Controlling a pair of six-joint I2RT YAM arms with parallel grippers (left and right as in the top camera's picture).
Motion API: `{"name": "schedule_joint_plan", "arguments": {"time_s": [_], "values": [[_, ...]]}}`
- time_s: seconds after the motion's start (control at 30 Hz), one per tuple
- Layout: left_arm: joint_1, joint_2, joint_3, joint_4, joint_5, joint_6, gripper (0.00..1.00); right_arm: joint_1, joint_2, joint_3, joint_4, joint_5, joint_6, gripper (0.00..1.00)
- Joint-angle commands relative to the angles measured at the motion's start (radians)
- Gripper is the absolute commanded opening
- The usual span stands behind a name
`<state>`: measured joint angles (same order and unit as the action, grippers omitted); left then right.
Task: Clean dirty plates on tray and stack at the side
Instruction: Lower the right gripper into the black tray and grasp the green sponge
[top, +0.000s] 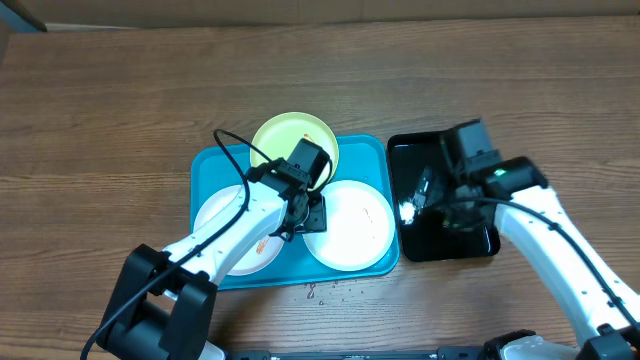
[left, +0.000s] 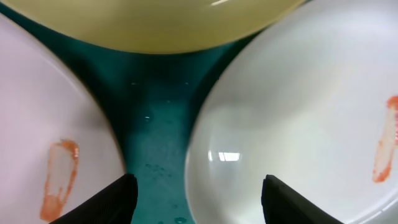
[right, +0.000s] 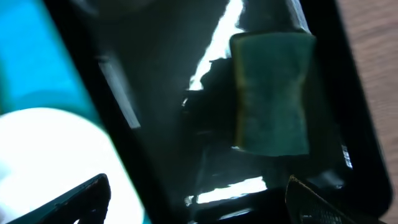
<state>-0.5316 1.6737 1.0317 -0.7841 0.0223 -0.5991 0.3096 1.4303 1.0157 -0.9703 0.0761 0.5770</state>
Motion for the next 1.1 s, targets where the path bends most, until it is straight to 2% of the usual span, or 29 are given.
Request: {"name": "schedule_joint_plan", "arguments": {"time_s": [0.0, 0.23, 0.4, 0.5, 0.67, 0.9, 1.07], "values": [[-0.040, -0.009, 0.009, 0.011, 0.007, -0.031, 0.66, 0.007, 0.008, -0.088, 0.068, 0.130, 0.090, 0.91], [-0.089, -0.009, -0.001, 0.025, -0.123, -0.121, 0.65, 0.007, 0.024, -0.150, 0.197, 0.138, 0.070, 0.92], [-0.092, -0.006, -0.034, 0.075, -0.118, -0.150, 0.61, 0.007, 0.025, -0.151, 0.222, 0.210, 0.071, 0.93], [-0.092, -0.006, -0.075, 0.111, -0.120, -0.161, 0.61, 0.007, 0.025, -0.151, 0.230, 0.223, 0.071, 0.97], [-0.092, -0.006, -0.121, 0.165, -0.126, -0.173, 0.60, 0.007, 0.042, -0.151, 0.233, 0.222, 0.071, 0.98], [-0.092, -0.005, -0.132, 0.172, -0.126, -0.172, 0.40, 0.007, 0.077, -0.151, 0.270, 0.234, 0.070, 0.98], [-0.092, -0.005, -0.158, 0.195, -0.125, -0.172, 0.32, 0.007, 0.076, -0.151, 0.232, 0.223, 0.070, 0.97]]}}
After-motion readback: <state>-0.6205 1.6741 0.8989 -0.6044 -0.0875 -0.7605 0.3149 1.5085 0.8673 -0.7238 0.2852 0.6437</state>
